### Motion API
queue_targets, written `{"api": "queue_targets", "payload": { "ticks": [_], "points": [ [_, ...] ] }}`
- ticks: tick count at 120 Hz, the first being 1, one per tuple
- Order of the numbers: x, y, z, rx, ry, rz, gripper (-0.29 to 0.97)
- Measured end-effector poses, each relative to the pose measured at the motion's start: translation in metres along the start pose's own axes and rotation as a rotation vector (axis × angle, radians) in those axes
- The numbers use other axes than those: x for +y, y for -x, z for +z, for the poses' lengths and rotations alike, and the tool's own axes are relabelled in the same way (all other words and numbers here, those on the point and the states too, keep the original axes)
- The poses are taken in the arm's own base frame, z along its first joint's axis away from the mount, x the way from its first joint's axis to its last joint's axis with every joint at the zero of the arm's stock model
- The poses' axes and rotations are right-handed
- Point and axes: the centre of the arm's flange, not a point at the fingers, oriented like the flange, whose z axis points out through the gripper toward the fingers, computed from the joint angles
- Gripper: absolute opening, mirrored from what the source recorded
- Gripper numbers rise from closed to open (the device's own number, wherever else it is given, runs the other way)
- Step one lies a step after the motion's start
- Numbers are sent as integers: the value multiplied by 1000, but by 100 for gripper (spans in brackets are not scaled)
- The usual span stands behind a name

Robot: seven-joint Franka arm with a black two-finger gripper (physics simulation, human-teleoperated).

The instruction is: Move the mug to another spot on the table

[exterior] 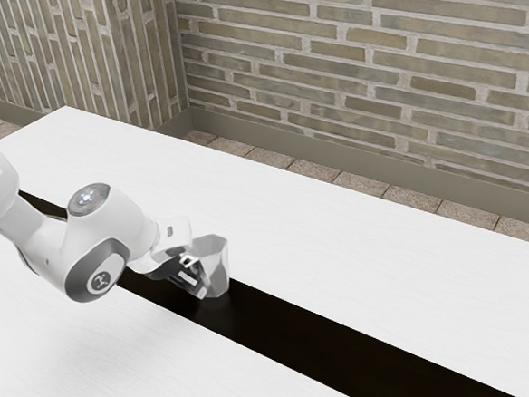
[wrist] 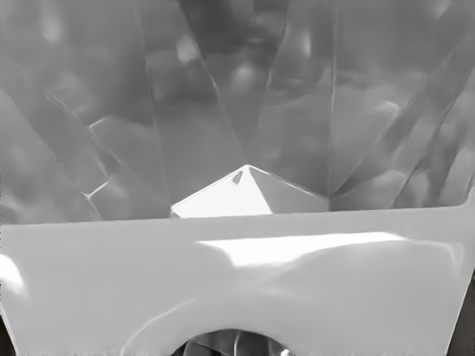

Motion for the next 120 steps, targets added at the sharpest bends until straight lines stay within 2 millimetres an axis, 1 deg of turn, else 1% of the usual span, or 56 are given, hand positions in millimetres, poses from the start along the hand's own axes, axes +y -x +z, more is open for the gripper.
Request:
{"api": "queue_targets", "payload": {
  "ticks": [9, 21, 29, 39, 50, 71, 101, 113, 120],
  "points": [
    [0, 0, 0, -1, 1, 2, -2],
    [0, -5, -1, -2, -2, 11, 21],
    [1, -6, -1, -7, -2, 15, 34],
    [4, -5, 0, -16, 0, 15, 45],
    [4, -3, 2, -27, 1, -1, 53],
    [10, 6, 3, -48, 2, -48, 61],
    [13, 14, 4, -64, -3, -133, 66],
    [16, 20, -5, -63, -27, -148, 67],
    [23, 24, -10, -62, -38, -148, 67]
  ]
}}
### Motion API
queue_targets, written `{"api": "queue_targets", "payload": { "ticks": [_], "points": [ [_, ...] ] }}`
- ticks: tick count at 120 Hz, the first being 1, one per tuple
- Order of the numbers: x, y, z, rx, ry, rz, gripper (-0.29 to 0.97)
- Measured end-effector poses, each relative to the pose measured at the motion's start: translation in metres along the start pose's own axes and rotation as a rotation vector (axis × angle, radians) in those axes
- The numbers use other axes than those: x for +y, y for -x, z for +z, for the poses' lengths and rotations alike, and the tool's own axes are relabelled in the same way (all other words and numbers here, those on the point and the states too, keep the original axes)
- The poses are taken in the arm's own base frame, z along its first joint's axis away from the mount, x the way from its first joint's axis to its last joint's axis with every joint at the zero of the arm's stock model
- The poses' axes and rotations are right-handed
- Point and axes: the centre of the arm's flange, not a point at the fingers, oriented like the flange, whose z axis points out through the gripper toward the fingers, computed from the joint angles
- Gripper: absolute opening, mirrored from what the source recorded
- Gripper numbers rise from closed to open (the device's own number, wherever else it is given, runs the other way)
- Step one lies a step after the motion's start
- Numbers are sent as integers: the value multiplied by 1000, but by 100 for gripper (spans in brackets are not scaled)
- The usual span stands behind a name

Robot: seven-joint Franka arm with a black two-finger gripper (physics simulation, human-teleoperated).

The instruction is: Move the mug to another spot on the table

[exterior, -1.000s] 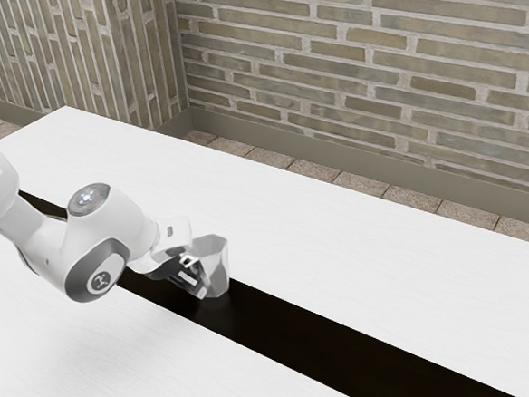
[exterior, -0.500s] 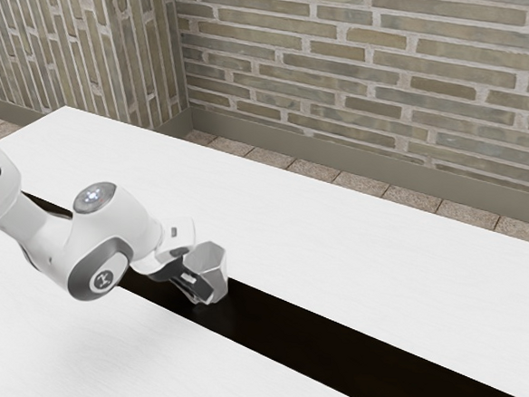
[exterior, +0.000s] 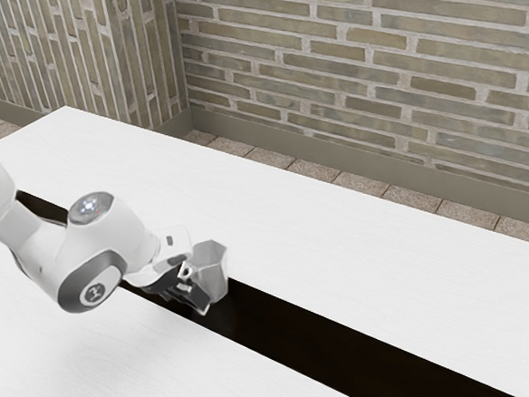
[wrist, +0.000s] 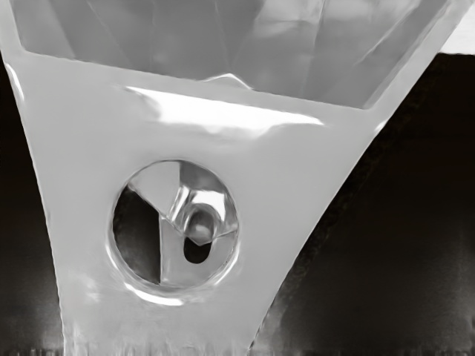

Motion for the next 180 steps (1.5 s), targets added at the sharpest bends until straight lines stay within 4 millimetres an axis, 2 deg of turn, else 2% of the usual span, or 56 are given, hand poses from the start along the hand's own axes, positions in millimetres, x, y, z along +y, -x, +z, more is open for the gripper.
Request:
{"api": "queue_targets", "payload": {
  "ticks": [13, 29, 52, 71, 85, 98, 109, 122, 131, 147, 162, 180],
  "points": [
    [19, 5, -16, 18, -33, 20, 67],
    [46, -5, -33, 19, -73, 47, 68],
    [98, -51, -63, -25, -80, 0, 68],
    [109, -104, -112, -75, -60, -67, 68],
    [95, -147, -158, -113, -47, -67, 68],
    [75, -182, -219, -129, -31, -34, 68],
    [68, -197, -250, -169, -19, 13, 68],
    [83, -217, -285, -195, -26, 100, 68],
    [76, -228, -305, -217, -38, 112, 68],
    [56, -232, -328, -274, -59, 107, 68],
    [49, -225, -327, -335, -62, 112, 68],
    [56, -220, -322, -372, -57, 144, 68]
  ]
}}
